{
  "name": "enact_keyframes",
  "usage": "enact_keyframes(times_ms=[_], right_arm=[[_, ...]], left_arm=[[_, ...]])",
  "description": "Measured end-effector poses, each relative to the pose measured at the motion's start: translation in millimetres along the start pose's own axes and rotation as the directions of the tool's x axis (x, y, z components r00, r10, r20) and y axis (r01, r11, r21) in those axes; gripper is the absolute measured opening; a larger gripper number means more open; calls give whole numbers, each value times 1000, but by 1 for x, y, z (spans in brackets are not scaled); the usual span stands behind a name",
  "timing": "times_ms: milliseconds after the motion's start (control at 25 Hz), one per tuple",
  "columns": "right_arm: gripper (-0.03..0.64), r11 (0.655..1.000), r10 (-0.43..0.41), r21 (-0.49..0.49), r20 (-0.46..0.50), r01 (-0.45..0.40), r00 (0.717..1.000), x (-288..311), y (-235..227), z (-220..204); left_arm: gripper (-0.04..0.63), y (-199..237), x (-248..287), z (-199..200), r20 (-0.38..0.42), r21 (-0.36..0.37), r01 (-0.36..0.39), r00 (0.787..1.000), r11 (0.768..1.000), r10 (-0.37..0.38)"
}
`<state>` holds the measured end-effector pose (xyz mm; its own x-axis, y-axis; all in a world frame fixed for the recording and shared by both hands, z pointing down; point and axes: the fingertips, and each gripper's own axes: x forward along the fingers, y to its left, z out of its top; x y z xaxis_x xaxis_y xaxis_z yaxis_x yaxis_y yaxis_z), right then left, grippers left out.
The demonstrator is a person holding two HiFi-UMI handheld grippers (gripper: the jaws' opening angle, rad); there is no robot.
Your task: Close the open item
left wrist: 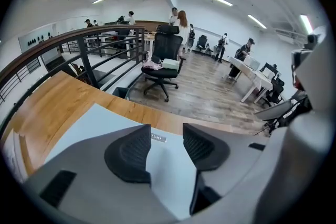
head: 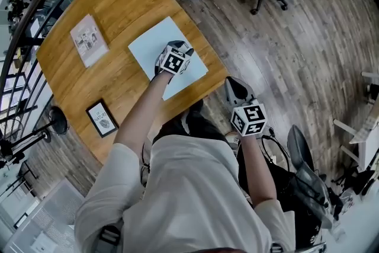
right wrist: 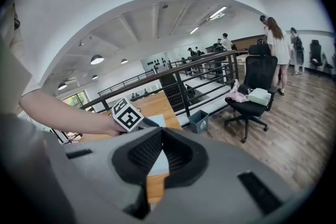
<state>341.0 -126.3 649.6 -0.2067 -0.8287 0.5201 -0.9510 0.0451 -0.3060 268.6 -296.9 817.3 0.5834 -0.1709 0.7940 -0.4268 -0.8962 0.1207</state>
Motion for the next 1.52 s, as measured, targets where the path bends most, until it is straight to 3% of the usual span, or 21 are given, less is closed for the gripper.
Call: enact_keyframes(times_ms=[720, 1160, 1520], right_arm=[[3, 997, 42, -75, 60, -38, 997, 5, 54, 44], [3, 986, 105, -141, 93, -91, 990, 16, 111, 72], [3, 966, 167, -215, 104, -141, 981, 15, 166, 91]], left_arm=[[176, 3, -123, 34, 181, -27, -61, 981, 998, 65], [172, 4, -232, 33, 343, -116, -105, 929, 988, 139], [172, 10, -323, 19, 440, -192, -145, 871, 971, 217]])
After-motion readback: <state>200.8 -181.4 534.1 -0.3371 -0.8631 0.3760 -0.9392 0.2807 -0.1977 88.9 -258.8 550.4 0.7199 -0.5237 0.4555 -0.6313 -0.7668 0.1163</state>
